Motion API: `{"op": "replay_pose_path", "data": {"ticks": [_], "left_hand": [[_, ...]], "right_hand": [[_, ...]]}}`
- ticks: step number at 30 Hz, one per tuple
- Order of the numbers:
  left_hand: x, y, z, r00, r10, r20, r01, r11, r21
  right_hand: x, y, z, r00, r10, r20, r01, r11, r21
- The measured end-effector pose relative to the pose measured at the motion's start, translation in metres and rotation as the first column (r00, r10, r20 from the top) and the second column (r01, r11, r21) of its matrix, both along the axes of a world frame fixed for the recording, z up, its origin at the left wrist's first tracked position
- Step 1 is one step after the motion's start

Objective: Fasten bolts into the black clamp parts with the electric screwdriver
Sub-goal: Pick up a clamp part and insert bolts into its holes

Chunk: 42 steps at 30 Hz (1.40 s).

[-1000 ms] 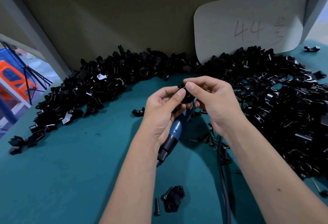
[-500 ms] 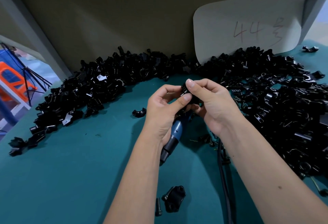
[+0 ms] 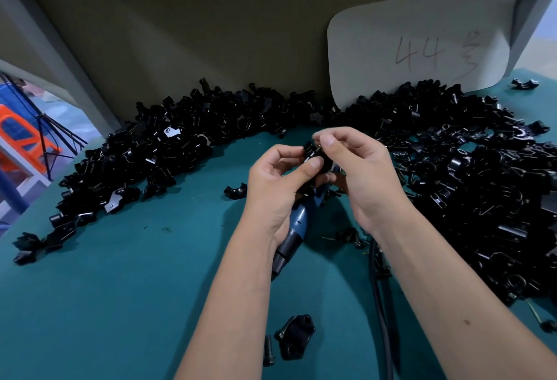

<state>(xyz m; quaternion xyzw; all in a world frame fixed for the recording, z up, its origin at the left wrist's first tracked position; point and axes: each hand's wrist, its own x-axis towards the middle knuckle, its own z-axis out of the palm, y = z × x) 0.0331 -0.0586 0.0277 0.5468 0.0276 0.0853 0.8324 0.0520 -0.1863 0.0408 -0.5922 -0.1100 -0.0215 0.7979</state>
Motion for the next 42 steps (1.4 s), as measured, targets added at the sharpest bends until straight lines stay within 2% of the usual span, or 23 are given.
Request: {"op": "replay_pose_path", "data": {"ticks": [4,6,13,15,19,25,27,29,32,36,38,42], "left_hand": [[-0.002,0.002,0.000,0.999,-0.006,0.051,0.008,0.999,-0.043],[-0.002,0.002,0.000,0.997,-0.003,0.075,0.006,0.999,-0.041],[0.003,0.000,-0.005,0.993,0.063,0.104,-0.078,0.985,0.153],[0.003,-0.001,-0.004,0.992,0.071,0.106,-0.088,0.981,0.170],[0.006,0.005,-0.002,0.990,0.061,0.129,-0.082,0.984,0.160],[0.003,0.007,-0.002,0.985,0.052,0.166,-0.104,0.940,0.324],[0.002,0.007,-0.002,0.988,0.057,0.146,-0.095,0.958,0.272],[0.000,0.011,0.001,0.991,0.062,0.117,-0.078,0.988,0.134],[-0.004,0.015,0.008,0.996,-0.010,0.088,0.013,1.000,-0.028],[-0.009,0.013,0.011,0.994,-0.074,0.085,0.082,0.992,-0.097],[-0.010,0.011,0.011,0.992,-0.089,0.086,0.098,0.990,-0.104],[-0.010,0.011,0.010,0.994,-0.094,0.063,0.101,0.986,-0.133]], "right_hand": [[0.001,-0.004,-0.001,0.977,0.202,-0.068,-0.193,0.973,0.127],[0.001,-0.003,0.000,0.968,0.226,-0.108,-0.206,0.964,0.170],[0.000,0.008,-0.001,0.987,0.000,-0.161,0.014,0.997,0.082],[0.000,0.007,-0.002,0.991,-0.008,-0.136,0.017,0.997,0.071],[-0.001,0.005,0.000,0.992,0.086,-0.090,-0.076,0.992,0.101],[-0.002,0.014,-0.003,0.989,-0.071,-0.131,0.083,0.992,0.094],[-0.001,0.010,-0.002,0.991,-0.032,-0.131,0.044,0.995,0.090],[0.001,0.005,-0.001,0.989,0.050,-0.136,-0.031,0.990,0.136],[0.003,0.001,-0.001,0.994,0.058,-0.094,-0.048,0.993,0.104],[0.002,0.003,0.000,0.999,-0.029,-0.037,0.031,0.999,0.042],[0.001,0.004,-0.001,0.996,-0.057,-0.061,0.060,0.997,0.045],[-0.001,0.007,-0.002,0.996,0.009,-0.085,0.002,0.993,0.121]]}}
